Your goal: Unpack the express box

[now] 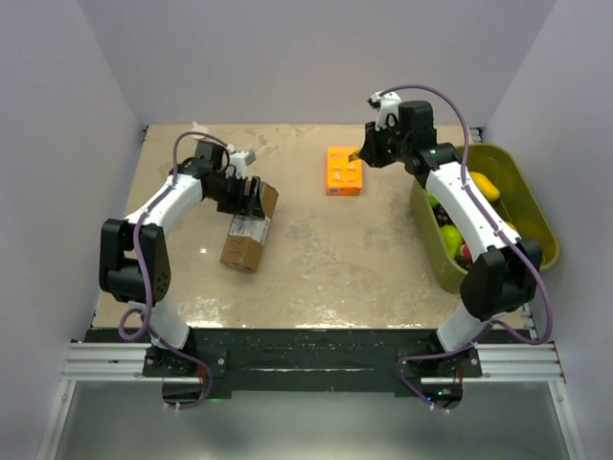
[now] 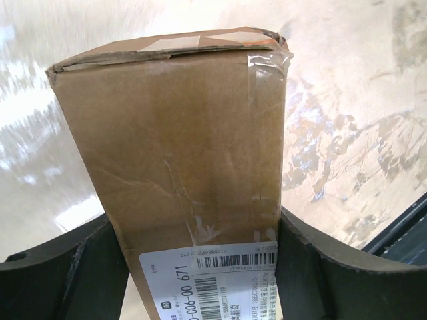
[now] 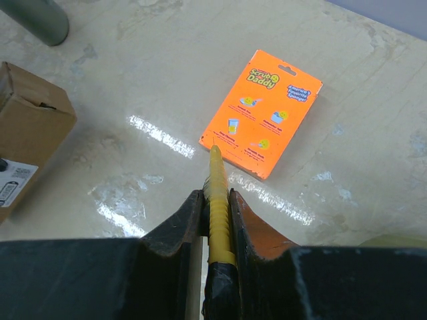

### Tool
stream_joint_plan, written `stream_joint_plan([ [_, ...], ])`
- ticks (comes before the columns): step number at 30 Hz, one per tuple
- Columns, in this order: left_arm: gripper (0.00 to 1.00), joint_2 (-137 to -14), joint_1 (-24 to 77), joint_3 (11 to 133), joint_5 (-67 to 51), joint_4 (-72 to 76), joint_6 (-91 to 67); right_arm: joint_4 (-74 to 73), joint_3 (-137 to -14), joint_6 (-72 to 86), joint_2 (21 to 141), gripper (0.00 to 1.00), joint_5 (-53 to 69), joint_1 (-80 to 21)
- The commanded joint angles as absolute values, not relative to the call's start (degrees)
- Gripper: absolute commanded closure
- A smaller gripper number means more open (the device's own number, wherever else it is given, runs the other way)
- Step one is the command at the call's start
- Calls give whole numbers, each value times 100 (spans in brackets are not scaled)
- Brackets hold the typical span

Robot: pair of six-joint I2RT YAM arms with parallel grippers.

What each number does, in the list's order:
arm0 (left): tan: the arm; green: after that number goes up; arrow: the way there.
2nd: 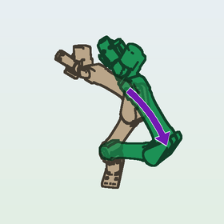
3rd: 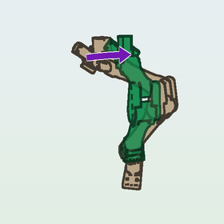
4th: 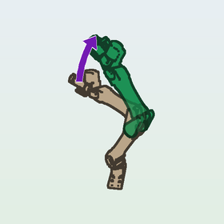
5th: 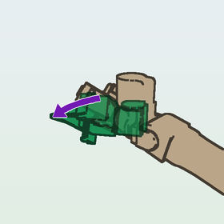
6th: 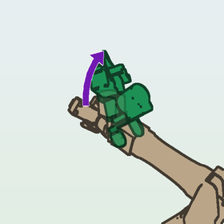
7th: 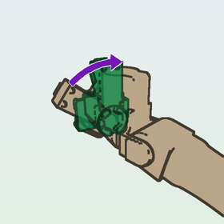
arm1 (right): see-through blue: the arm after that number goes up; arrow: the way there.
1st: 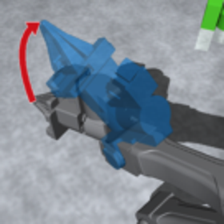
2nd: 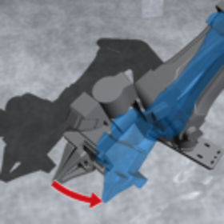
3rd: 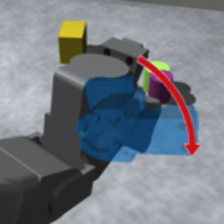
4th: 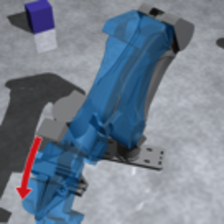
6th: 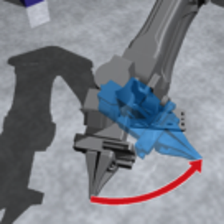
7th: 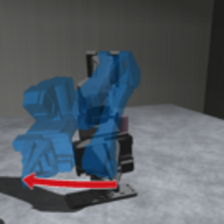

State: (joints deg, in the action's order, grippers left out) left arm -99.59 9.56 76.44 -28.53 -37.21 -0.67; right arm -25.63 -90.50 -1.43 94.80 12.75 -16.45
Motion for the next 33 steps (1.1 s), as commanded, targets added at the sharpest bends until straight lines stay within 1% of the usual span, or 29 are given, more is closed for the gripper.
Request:
stream_joint_plan([
  [1,40,-9764,993,7287,-2715,-3446,-1702,-2347,-8974,-44,9229,100,1345,-1652],
  [2,36,-9808,993,7312,-2785,-3367,-1749,-2355,-8956,-44,9229,100,1371,-1652],
  [3,30,-9852,993,7356,-2804,-3340,-1845,-2355,-8947,-44,9237,100,1397,-1652],
  [5,26,-9931,967,7584,-2926,-3279,-2030,-2347,-8930,-44,9246,100,1450,-1652],
  [6,1,-9914,967,7655,-3031,-3235,-2022,-2355,-8904,113,9237,100,1459,-1652],
  [9,0,-9826,932,7813,-3224,-2971,-2057,-2355,-8799,123,9202,100,1529,-1713],
  [16,0,-9598,704,7849,-3279,-3304,-1391,-2312,-8394,246,9167,100,1819,-1934],
  [18,4,-9344,537,7605,-3034,-3401,-1222,-2329,-8385,351,9219,100,1959,-2030],
  [19,7,-9256,266,7481,-2954,-3471,-1152,-2303,-8367,378,9246,100,2030,-2082],
  [20,15,-9098,90,7332,-2857,-3489,-1186,-2277,-8350,387,9324,100,2030,-2153],
  [21,19,-9044,1,7060,-2691,-3507,-1178,-2242,-8324,430,9369,100,2022,-2319],
  [22,23,-8974,-357,6962,-2542,-3620,-978,-2172,-8323,439,9421,100,1969,-2425],
  [23,33,-8965,-413,6883,-2288,-3691,-793,-2136,-8323,466,9526,100,1917,-2539],
  [24,38,-8939,-439,6751,-2276,-3761,-478,-2092,-8367,544,9588,100,1881,-2740],
  [25,44,-8895,-474,6680,-2302,-3884,-362,-2066,-8402,588,9641,100,1811,-2847],
  [26,55,-8860,-466,6601,-2546,-3911,-230,-2065,-8455,624,9781,100,1567,-2943],
  [27,60,-8825,-448,6409,-2653,-3920,-28,-2083,-8568,702,9852,100,1443,-3101],
  [28,63,-8720,-422,6294,-2733,-3850,-26,-2057,-8604,764,9905,100,1337,-3137],
  [29,69,-8667,-413,6162,-3029,-3789,122,-2048,-8683,930,10071,100,1171,-3172],
  [31,73,-8622,-317,5863,-3374,-3692,263,-2057,-8789,1142,10230,100,1020,-3173],
  [33,72,-8648,-150,5740,-3358,-3709,395,-2031,-8947,1335,10405,100,949,-3173],
])
